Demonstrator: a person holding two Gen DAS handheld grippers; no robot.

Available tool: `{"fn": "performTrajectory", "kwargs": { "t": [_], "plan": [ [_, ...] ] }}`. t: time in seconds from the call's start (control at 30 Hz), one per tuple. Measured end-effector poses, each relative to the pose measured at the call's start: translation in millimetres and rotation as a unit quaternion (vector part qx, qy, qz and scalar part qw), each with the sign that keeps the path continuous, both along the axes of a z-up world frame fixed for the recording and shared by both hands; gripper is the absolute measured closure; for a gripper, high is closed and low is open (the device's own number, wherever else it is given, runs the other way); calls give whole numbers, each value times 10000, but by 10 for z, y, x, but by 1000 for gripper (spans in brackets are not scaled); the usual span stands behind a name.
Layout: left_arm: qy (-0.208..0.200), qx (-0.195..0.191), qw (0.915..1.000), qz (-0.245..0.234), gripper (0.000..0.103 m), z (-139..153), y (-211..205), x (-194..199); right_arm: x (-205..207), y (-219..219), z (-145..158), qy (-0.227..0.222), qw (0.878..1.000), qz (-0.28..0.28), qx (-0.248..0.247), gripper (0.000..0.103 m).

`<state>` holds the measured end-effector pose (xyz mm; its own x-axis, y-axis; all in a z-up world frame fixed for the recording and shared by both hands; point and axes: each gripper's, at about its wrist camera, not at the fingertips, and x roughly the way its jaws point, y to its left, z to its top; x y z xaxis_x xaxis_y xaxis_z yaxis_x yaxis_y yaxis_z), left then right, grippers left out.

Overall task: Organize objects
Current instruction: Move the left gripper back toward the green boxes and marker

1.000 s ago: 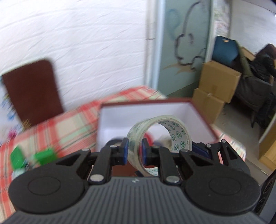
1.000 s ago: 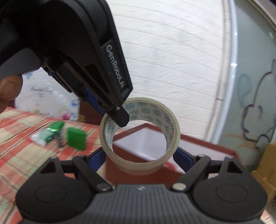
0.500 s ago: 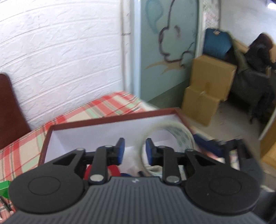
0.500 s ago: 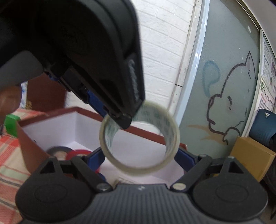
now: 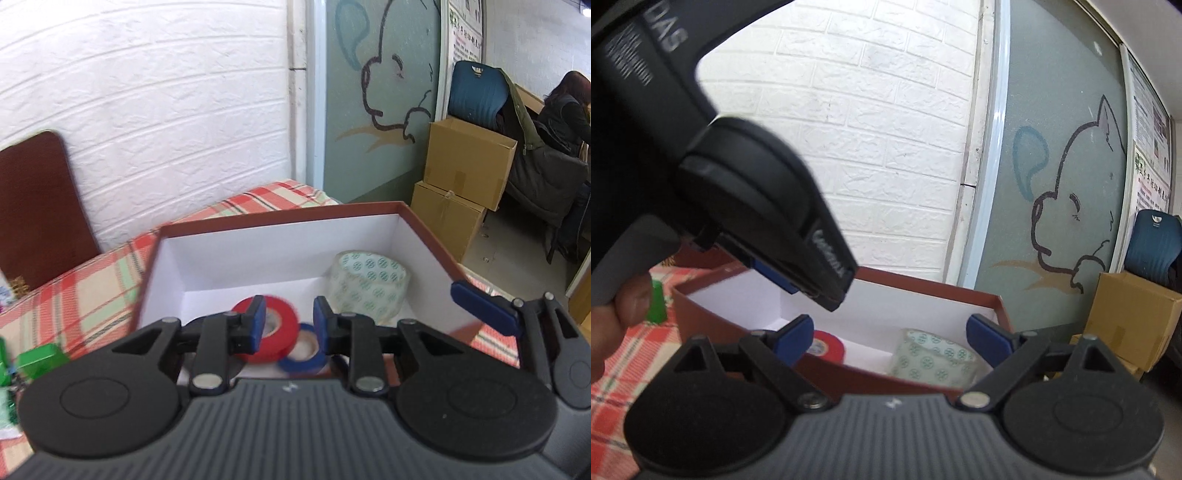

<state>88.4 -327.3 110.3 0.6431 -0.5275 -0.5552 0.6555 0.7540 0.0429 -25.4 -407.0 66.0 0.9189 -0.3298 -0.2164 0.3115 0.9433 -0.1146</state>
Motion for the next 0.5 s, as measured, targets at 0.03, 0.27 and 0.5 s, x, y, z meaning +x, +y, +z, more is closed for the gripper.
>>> {"fn": "performTrajectory", "kwargs": {
  "t": [0.03,0.27,0.5],
  "plan": [
    [4,-11,10000,45,73,2,92,-21,-40,58,11,-44,10000,31,46,10],
    [226,54,9983,529,67,-175,790,-56,-132,532,-135,231,9976,470,459,10],
    [826,246,9858,1443,66,-638,1720,105,116,994,-382,1037,9837,1167,896,15]
  ]
}}
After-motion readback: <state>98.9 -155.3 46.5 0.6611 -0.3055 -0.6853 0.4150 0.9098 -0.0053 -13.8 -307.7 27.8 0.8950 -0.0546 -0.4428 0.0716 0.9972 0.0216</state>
